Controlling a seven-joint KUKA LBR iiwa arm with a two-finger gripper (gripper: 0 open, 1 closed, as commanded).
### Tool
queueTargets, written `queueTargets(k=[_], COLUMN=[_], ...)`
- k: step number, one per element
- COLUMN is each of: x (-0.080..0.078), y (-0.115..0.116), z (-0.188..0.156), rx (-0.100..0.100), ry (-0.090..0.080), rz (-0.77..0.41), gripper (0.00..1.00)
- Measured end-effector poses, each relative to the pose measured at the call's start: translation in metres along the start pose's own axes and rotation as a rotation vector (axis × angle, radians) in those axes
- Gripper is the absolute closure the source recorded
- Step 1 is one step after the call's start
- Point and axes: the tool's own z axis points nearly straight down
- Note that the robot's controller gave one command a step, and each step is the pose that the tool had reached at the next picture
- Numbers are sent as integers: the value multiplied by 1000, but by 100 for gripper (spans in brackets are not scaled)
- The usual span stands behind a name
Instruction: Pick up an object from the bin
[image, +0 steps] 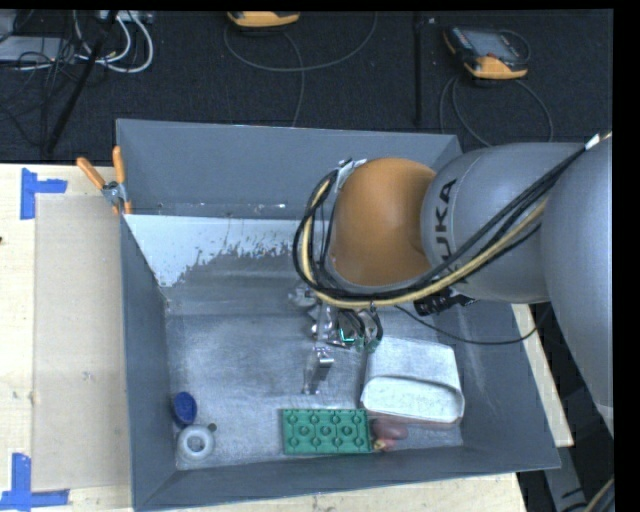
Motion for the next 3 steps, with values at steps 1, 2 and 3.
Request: queueTargets(k=[1, 2, 3], x=[69, 69, 75], y=[-48, -47, -72], z=[65, 61, -74], rx=[-4, -5, 0], ry=[-14, -8, -17], rz=[114, 112, 71], gripper=[0, 100, 100])
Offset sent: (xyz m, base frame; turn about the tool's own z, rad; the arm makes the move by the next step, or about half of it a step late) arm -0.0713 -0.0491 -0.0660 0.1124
